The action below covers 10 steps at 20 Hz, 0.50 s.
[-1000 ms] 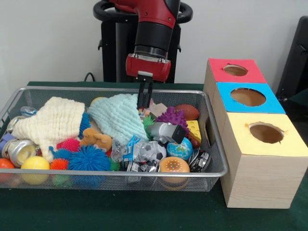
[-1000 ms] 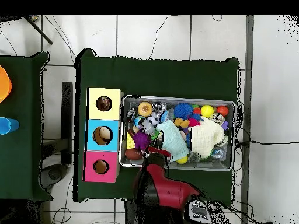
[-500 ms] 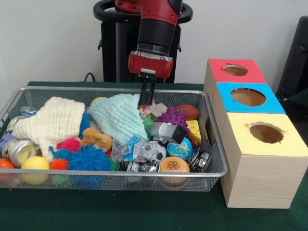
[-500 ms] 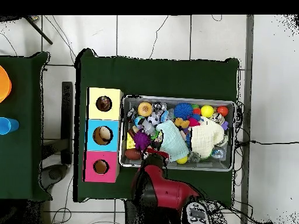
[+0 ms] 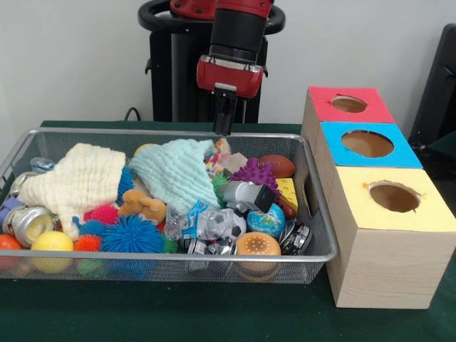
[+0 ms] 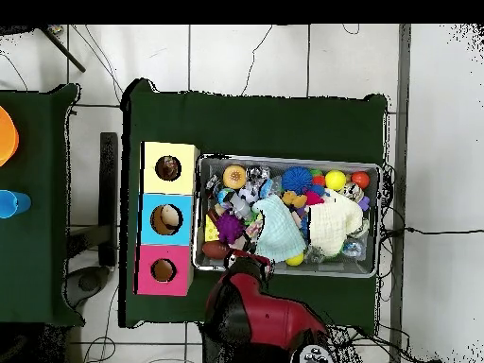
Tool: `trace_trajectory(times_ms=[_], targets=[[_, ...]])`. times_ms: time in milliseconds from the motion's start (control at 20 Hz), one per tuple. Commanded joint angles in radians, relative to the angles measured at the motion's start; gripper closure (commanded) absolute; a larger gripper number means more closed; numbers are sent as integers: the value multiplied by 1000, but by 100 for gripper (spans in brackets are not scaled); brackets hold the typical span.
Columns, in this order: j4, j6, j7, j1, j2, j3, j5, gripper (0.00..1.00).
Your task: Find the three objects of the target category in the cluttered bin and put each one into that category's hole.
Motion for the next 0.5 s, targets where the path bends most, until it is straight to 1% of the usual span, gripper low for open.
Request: trace_trajectory(times_ms=[50,500], targets=[[8,120,139,-24,-52,68,11,100],[-8,70,135,-21,-12,64,-9,100]])
